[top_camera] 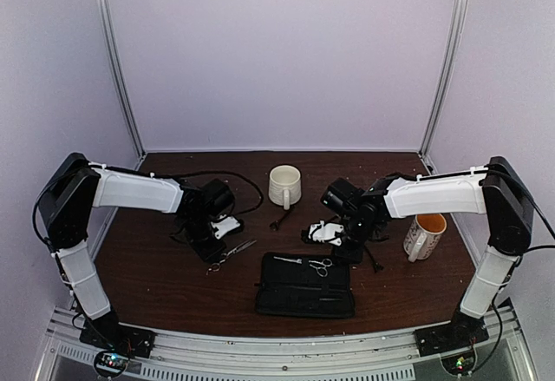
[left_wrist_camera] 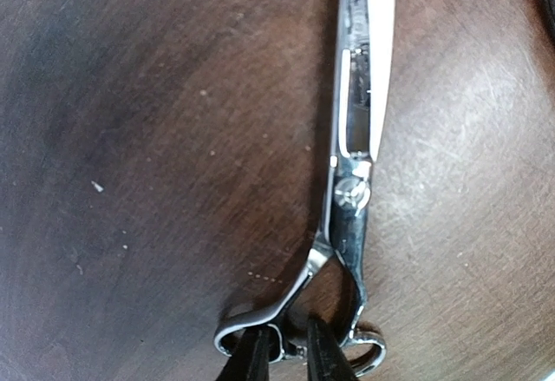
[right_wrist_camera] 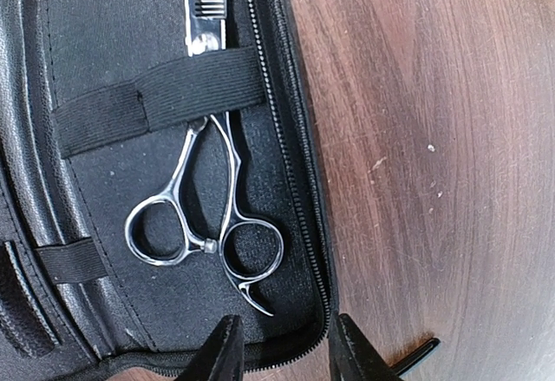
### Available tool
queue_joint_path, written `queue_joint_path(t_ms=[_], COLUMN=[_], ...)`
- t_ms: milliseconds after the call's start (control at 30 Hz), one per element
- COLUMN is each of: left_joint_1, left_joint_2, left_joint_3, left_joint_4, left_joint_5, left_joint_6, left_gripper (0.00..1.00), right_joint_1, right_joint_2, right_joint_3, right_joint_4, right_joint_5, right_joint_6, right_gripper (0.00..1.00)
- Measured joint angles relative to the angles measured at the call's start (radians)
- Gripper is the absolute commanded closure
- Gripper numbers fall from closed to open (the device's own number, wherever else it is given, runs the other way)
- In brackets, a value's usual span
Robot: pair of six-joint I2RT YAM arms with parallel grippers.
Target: Sort the hair-cutting tools
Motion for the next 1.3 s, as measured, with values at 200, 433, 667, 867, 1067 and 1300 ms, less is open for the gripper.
queue_joint_path(t_ms=[200,433,667,867,1067,1300], left_joint_1=[0.0,0.0,0.0,0.0,-0.01,-0.029], left_joint_2=[0.0,-0.035,-0.196,-0.257,-0.345,-0.304], left_joint_3=[0.005,0.003,0.003,-0.006,-0.021,-0.003], left_joint_4=[0.005,0.004,0.001,-0.008,-0.023,-0.037], left_joint_5=[-0.013,-0.032,-0.043,0.003,0.092,0.124], left_joint_6=[-0.014,-0.014,-0.002,0.038,0.079,0.103], left_gripper=[1.0,1.0,1.0,1.0,1.0,1.0], right_joint_1=[0.0,-0.011,-0.028,0.052,0.196,0.298], right_joint_2=[0.0,-0.003,-0.117,-0.296,-0.35,-0.344], right_joint_3=[0.0,0.002,0.001,-0.053,-0.084,-0.121], right_joint_4=[0.0,-0.009,-0.03,-0.086,-0.225,-0.271], right_joint_5=[-0.003,-0.01,-0.04,-0.183,-0.303,-0.32], right_joint_6=[0.0,0.0,-0.008,-0.09,-0.178,-0.192], right_gripper=[0.66,0.65,0.59,0.51,0.47,0.49])
